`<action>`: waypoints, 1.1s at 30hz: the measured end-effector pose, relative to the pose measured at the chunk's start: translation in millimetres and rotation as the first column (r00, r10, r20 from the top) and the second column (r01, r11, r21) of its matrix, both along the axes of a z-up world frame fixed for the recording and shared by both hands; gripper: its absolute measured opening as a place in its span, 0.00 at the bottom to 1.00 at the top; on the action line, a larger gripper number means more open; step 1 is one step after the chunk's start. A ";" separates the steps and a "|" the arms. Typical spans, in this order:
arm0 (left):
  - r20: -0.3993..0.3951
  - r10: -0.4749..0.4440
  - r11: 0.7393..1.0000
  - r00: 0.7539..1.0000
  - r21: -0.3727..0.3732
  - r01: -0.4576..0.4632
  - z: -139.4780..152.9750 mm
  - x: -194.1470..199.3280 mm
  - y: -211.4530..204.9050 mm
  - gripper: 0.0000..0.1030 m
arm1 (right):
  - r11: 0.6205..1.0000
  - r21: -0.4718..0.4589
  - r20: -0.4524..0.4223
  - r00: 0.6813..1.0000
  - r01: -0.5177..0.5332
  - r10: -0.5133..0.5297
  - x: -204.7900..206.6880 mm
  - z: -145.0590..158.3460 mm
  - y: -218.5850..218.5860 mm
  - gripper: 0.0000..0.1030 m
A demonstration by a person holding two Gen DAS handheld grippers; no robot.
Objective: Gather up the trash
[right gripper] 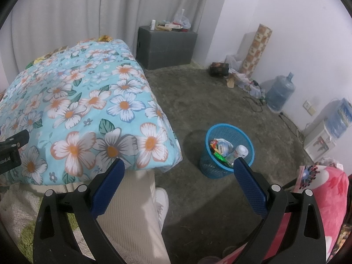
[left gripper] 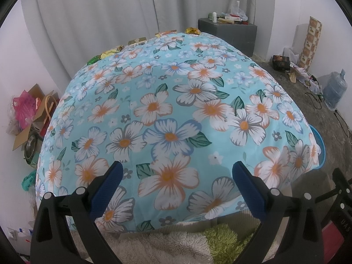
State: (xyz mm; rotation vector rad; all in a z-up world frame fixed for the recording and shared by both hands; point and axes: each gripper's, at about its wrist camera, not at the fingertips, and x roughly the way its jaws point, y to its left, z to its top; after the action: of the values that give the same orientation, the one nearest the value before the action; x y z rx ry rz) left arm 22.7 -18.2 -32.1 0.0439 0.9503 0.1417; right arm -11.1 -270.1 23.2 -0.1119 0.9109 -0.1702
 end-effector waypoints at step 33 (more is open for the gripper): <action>0.000 0.000 1.000 1.000 0.000 0.000 2.7 1.3 -0.8 0.95 | 1.000 -0.002 0.001 1.000 0.003 -0.003 0.8 -0.8 2.7 0.92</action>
State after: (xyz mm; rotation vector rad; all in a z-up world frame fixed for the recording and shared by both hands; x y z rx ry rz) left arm 24.0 -19.1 -29.4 0.0435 0.9503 0.1419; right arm -10.2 -267.4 22.4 -0.1121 0.9098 -0.1743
